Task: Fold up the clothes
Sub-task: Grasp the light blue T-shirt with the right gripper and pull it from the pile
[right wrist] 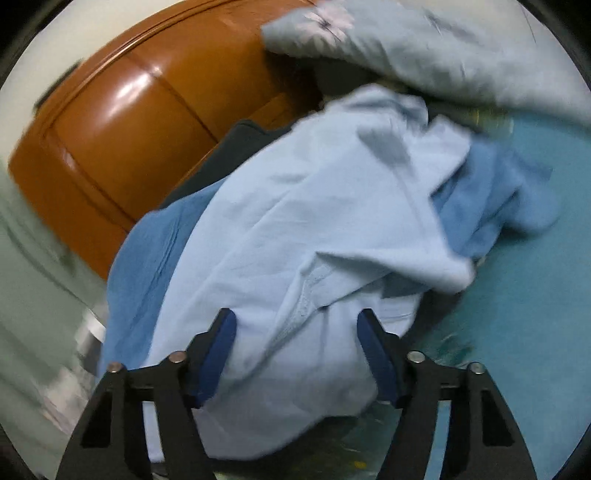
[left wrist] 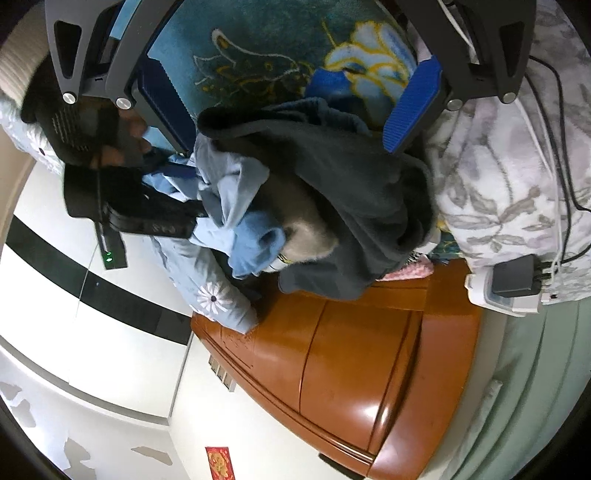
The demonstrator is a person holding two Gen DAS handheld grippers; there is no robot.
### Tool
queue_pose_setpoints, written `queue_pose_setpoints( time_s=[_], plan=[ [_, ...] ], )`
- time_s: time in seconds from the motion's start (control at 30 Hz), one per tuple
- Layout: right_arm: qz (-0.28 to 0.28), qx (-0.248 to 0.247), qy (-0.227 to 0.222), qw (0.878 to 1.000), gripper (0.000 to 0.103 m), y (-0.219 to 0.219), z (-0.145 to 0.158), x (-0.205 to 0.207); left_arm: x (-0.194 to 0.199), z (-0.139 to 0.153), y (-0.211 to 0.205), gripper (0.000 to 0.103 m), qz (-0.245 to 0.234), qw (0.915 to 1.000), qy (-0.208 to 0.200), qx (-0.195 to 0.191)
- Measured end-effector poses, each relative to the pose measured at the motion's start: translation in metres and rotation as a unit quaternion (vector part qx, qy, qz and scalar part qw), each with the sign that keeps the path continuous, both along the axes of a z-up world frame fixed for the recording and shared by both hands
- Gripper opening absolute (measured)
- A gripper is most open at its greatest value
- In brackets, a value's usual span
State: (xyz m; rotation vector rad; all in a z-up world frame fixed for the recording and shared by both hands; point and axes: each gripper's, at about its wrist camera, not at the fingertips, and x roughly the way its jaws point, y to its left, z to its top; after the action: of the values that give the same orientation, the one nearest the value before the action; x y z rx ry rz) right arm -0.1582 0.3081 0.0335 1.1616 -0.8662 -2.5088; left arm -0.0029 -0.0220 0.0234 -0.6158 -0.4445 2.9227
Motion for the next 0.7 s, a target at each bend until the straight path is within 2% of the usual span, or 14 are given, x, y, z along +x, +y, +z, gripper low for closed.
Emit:
queue_pose_setpoints(
  time_s=[0.03,0.07,0.1,0.13,0.27,0.43,0.5,0.6,0.7],
  plan=[
    [-0.001,-0.038,-0.003,0.999,0.024,0.004,-0.003,-0.002,-0.001,0.000,0.000,0.103,-0.003,1.0000,-0.002,0.000],
    [-0.004,-0.058,-0.005,0.998,0.016,0.008,-0.002,-0.003,-0.001,0.000,0.000,0.103,-0.003,1.0000,-0.002,0.001],
    [-0.008,-0.056,-0.005,0.998,0.008,0.010,0.003,-0.002,-0.001,0.001,0.000,0.103,-0.003,1.0000,-0.003,0.002],
    [-0.012,-0.054,-0.003,0.998,0.006,0.013,0.009,-0.001,0.000,0.001,0.000,0.103,-0.005,1.0000,-0.003,0.004],
    [-0.027,-0.071,0.050,0.996,0.005,0.044,0.048,0.023,0.000,0.003,-0.002,0.103,-0.028,0.9994,-0.010,0.016],
    [-0.058,-0.089,0.124,0.987,0.004,0.102,0.110,0.075,0.007,0.011,0.010,0.103,-0.048,0.9988,-0.009,0.008],
    [-0.071,-0.100,0.152,0.981,0.004,0.124,0.132,0.098,0.013,0.016,0.025,0.103,-0.069,0.9976,-0.012,0.003],
    [-0.086,-0.090,0.183,0.975,0.004,0.152,0.166,0.133,0.022,0.023,0.048,0.103,-0.100,0.9949,-0.015,-0.005],
    [-0.112,-0.081,0.207,0.969,0.004,0.186,0.185,0.181,0.031,0.031,0.071,0.103,-0.130,0.9912,-0.018,-0.012]
  ],
)
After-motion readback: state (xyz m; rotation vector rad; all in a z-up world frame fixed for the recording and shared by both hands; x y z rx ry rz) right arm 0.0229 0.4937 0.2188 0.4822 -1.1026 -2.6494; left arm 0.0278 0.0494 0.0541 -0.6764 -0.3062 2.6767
